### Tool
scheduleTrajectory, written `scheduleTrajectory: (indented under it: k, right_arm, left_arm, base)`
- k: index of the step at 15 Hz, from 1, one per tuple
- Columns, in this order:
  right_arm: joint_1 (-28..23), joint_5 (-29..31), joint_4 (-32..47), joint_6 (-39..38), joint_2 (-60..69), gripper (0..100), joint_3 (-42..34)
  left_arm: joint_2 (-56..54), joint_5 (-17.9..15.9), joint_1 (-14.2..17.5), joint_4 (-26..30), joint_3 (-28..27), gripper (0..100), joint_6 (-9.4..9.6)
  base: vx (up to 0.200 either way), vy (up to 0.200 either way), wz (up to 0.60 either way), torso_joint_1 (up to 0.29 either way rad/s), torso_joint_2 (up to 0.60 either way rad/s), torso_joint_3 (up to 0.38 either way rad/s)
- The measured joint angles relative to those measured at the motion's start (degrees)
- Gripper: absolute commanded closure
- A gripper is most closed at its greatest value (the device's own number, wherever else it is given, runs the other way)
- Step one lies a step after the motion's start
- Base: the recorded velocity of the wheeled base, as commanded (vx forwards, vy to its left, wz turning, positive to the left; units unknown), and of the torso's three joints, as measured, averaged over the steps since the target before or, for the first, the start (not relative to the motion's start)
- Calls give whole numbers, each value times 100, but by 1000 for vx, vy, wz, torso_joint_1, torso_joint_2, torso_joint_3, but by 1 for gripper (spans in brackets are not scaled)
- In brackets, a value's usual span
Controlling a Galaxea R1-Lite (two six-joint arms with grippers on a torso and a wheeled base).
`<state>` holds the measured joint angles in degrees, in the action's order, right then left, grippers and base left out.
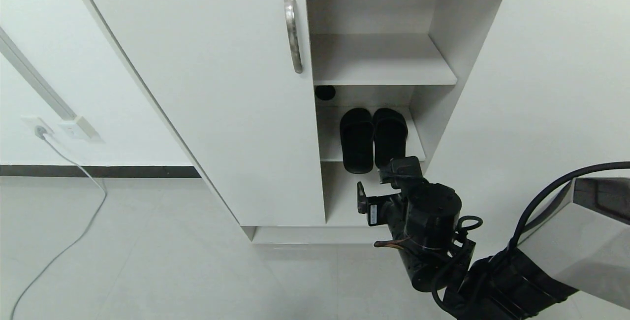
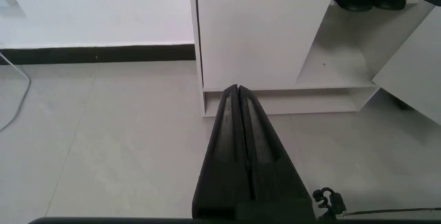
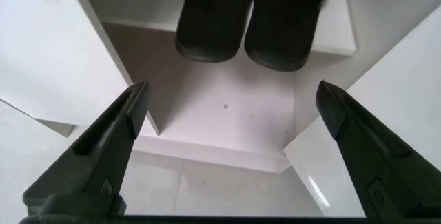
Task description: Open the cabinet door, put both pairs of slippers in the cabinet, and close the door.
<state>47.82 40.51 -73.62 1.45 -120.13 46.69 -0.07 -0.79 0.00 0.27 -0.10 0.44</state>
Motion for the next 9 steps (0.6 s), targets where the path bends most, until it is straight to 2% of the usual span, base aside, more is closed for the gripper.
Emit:
scheduleTrajectory:
  k: [9]
  right_arm:
    - [-23, 0, 5, -4, -13, 0, -67]
  left_arm:
    - [0, 4, 0, -2, 7, 100, 43]
  base:
    - [0, 0, 0, 1, 2, 202]
